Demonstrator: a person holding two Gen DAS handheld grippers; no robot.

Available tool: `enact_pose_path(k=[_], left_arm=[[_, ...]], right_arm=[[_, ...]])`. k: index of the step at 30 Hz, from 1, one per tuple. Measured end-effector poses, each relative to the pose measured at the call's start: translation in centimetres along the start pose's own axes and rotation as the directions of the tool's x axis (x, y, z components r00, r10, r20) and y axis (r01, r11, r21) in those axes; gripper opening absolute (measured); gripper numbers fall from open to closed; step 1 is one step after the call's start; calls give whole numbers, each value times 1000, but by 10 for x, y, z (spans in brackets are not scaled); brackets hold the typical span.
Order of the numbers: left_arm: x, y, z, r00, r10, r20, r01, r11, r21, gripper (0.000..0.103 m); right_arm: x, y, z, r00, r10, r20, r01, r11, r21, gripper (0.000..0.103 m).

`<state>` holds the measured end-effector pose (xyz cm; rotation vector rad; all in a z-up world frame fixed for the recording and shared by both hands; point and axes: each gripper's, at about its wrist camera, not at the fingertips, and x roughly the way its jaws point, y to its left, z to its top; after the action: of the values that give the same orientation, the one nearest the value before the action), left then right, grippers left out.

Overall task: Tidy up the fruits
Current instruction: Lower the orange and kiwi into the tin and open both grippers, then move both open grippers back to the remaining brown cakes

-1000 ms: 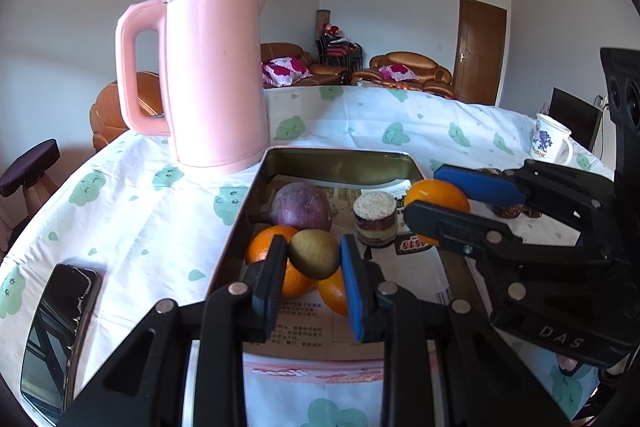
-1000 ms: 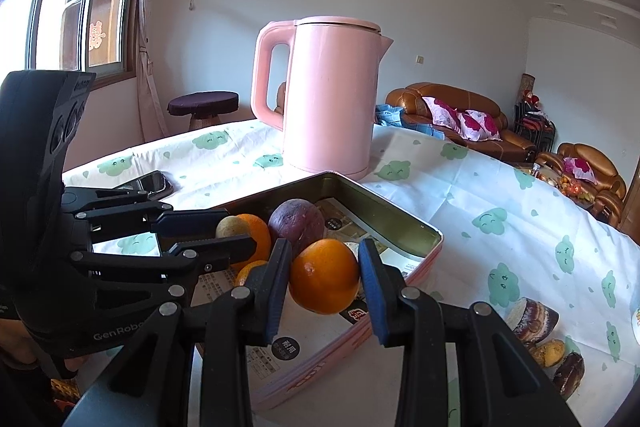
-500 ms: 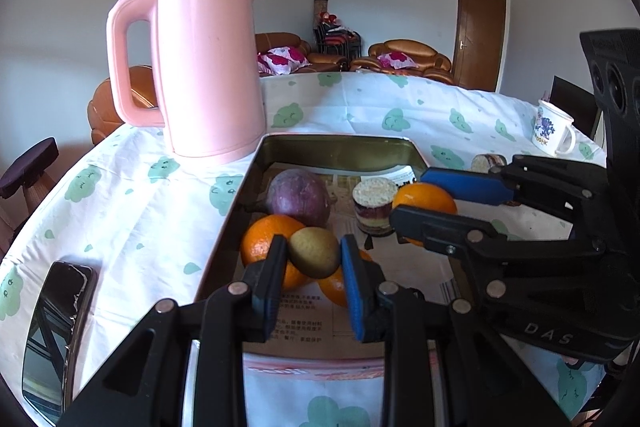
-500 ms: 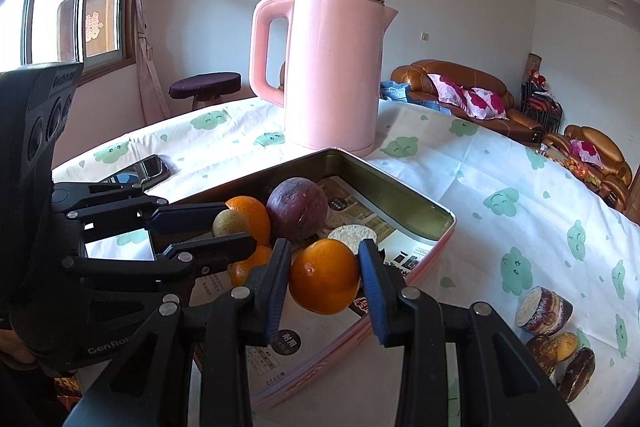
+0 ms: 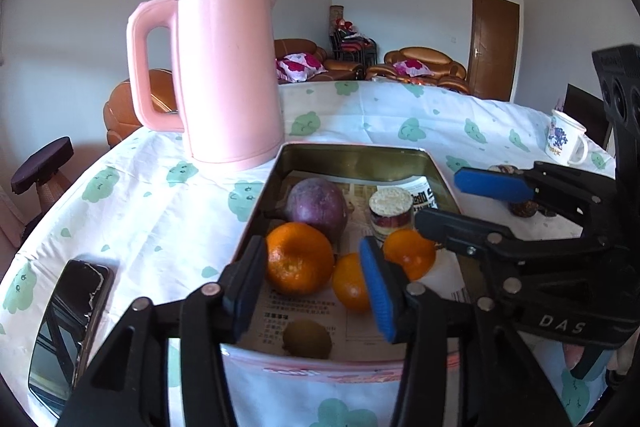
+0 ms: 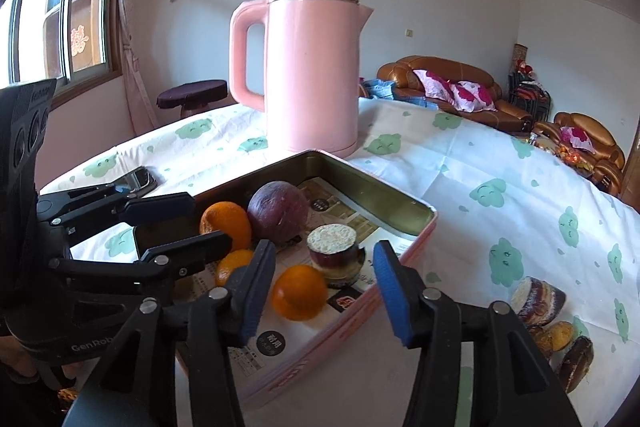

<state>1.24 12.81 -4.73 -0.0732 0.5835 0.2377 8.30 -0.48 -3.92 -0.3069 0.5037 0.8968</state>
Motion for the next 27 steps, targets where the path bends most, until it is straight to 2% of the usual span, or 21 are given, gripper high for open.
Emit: enact_pose_path(k=[2, 5, 6, 9, 13, 18, 22, 27], left_arm=[[-4, -3, 2, 1000, 6, 16, -6, 1000, -1, 66], [-12, -14, 8, 998, -31, 58, 31, 1000, -1, 86], [-16, -22, 11, 997, -41, 72, 41, 999, 10, 90], [-21, -47, 17, 993, -78, 94, 72, 995, 65, 93], [-19, -79, 27, 986, -141, 90, 131, 985, 109, 93], [-4, -115, 38, 979, -188, 73, 177, 975, 132, 96], [12, -139, 45, 977, -207, 44, 199, 969, 148, 97], [37, -153, 49, 981, -192, -2, 191, 972, 141, 97]], right_arm=[[-8, -4, -2, 1000, -26, 12, 26, 1000, -10, 57], [-26, -19, -2, 997, -67, 37, 67, 998, 8, 61], [-33, -25, -3, 996, -79, 48, 78, 997, 16, 64], [-54, -48, -6, 987, -144, 67, 143, 989, 25, 68], [-72, -84, -18, 969, -245, 45, 242, 969, 56, 69], [-83, -138, -38, 938, -347, -8, 344, 924, 167, 69], [-80, -166, -48, 945, -322, -56, 326, 915, 237, 69], [-69, -169, -52, 959, -259, -113, 279, 929, 244, 69]])
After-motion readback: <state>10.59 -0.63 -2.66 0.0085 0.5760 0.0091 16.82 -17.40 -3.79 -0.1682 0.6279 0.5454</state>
